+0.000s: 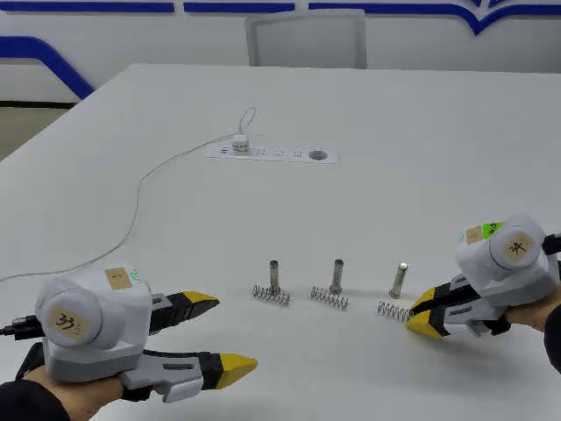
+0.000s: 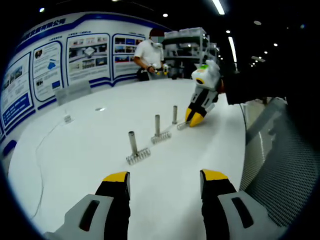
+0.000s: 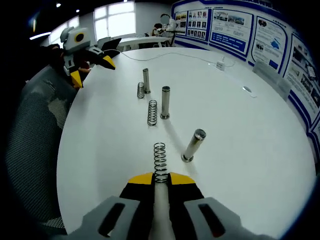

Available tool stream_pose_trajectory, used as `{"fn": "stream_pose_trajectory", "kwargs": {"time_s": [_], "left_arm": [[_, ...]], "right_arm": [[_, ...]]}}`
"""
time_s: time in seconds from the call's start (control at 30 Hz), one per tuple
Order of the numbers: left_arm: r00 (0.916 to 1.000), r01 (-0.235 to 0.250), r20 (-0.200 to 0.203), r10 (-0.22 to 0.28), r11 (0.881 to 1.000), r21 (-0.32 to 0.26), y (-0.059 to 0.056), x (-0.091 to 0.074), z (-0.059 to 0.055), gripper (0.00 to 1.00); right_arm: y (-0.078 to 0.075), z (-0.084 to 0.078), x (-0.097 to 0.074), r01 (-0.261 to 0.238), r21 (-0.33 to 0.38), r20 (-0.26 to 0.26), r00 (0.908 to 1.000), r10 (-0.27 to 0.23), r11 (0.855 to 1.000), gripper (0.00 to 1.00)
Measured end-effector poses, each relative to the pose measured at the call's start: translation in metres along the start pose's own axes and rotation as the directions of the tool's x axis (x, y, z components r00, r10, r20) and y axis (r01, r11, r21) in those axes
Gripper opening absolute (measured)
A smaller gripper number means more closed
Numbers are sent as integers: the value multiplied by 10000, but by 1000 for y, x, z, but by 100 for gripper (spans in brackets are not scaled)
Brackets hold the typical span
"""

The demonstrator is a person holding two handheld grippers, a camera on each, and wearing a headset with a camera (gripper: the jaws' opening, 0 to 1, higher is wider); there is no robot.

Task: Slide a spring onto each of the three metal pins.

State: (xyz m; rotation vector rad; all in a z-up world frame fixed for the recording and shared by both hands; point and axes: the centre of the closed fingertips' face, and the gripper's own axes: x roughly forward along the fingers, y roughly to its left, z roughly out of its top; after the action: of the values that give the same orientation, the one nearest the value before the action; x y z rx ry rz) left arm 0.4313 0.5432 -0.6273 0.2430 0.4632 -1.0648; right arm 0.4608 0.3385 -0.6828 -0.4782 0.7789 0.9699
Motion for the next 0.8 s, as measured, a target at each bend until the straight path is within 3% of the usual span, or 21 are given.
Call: {"fn": "stream_pose_trajectory", "kwargs": {"time_s": [0.23,0.43,0.8], "left_arm": [[9957,917,-184,-907,9935,679,-17,9,12,51],[9865,1636,-317,-1608,9775,1333,-30,25,29,43],[9771,2128,-424,-2087,9650,1536,-39,51,40,39]], "right_arm": [[22,17,-9,-494,-635,-326,9983,474,9968,11],[39,37,-10,-824,-1223,-377,9962,783,9891,11],[62,55,-8,-1371,-1730,-576,9900,1289,9753,11]]}}
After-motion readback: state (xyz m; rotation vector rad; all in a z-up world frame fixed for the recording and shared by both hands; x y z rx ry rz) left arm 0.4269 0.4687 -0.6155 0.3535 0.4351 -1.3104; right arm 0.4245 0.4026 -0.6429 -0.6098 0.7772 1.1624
